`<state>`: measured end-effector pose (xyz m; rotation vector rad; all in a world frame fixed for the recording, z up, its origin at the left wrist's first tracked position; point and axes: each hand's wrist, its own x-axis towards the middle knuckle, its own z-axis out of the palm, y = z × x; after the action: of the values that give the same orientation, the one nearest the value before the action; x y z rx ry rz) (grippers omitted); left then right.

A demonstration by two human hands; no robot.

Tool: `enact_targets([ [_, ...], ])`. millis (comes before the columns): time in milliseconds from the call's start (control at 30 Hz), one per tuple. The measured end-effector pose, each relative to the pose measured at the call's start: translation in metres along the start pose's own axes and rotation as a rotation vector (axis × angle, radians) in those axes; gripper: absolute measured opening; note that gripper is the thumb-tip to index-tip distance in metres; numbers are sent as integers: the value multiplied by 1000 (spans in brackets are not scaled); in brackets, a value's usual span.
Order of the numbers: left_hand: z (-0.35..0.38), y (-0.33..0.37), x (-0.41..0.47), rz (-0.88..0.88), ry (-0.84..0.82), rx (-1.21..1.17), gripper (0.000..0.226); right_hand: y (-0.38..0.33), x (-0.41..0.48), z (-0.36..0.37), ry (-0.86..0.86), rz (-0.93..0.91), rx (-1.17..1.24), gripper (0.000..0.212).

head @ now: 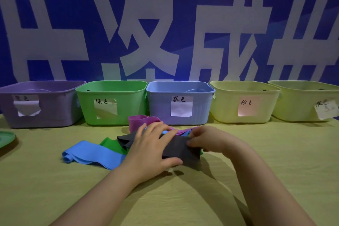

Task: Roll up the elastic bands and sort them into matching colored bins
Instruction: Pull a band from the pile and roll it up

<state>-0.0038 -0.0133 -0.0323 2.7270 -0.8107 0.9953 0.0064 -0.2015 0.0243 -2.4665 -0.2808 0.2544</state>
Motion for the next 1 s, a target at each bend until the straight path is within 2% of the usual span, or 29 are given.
enact_targets([
  [67,0,5,2,13,88,-8,84,-4,-3,-2,49,-69,371,10],
  [133,-2,10,5,11,194,-21,82,-9,-5,2,125,-113,597,8],
  [233,-5,11,8,7,343,-28,51,-18,-5,9,178,-188,861,10],
  [333,-11,9,8,-158,409,-277,29,-22,-10,8,49,-298,967,10],
  [400,-15,9,6,-352,368,-463,19,-23,-12,8,41,-335,896,11],
  [467,-9,5,4,-456,231,-651,12,-22,-7,12,208,-358,670,7],
  [533,-6,5,2,-465,139,-743,25,-20,-2,17,368,-332,456,15],
  [567,-6,6,2,-457,128,-760,31,-19,0,19,393,-312,421,17],
  [733,-15,7,5,-395,270,-752,26,-20,2,22,341,-332,475,21],
  [833,-15,5,5,-430,308,-780,26,-23,0,24,331,-367,476,17],
  [933,-15,3,5,-463,329,-811,33,-23,-1,25,379,-412,396,28],
  [1000,-17,3,5,-447,333,-807,34,-23,-1,26,403,-423,317,24],
])
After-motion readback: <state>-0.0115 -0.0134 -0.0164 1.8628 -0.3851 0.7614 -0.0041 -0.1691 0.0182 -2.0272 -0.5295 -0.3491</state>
